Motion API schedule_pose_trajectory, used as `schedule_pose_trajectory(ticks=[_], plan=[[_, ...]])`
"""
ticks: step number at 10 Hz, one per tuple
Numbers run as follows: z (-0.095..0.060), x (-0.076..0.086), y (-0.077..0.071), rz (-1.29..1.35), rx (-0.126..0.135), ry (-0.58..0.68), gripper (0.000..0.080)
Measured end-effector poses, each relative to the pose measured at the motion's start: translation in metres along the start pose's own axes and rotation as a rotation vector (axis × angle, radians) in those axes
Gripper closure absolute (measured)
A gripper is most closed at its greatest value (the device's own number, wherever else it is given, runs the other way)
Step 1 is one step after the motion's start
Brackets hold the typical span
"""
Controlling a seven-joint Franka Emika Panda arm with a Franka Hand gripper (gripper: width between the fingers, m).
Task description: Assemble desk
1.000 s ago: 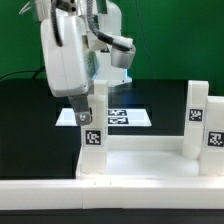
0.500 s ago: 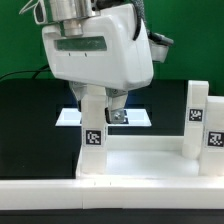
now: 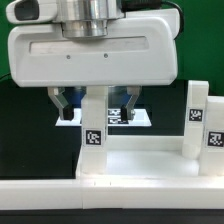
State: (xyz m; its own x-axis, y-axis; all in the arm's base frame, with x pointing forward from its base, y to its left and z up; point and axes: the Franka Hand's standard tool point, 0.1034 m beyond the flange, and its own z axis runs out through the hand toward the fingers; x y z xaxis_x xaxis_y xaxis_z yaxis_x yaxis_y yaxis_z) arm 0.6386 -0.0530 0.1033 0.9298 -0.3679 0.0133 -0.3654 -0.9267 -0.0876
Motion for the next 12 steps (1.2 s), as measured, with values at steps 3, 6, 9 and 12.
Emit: schedule_pose_trajectory(ticks=[3,6,9,12], plan=[[0.0,0.001,0.002,0.043,-0.007,0.002,0.0415],[0.001,0.002,0.006,0.367,-0.009,0.008,0.0505],[0.0,0.002,0.012,0.842,0.015,-0.017,0.0505],[-0.001,0.001,0.011,1.289,0.051,-0.07,0.0505]])
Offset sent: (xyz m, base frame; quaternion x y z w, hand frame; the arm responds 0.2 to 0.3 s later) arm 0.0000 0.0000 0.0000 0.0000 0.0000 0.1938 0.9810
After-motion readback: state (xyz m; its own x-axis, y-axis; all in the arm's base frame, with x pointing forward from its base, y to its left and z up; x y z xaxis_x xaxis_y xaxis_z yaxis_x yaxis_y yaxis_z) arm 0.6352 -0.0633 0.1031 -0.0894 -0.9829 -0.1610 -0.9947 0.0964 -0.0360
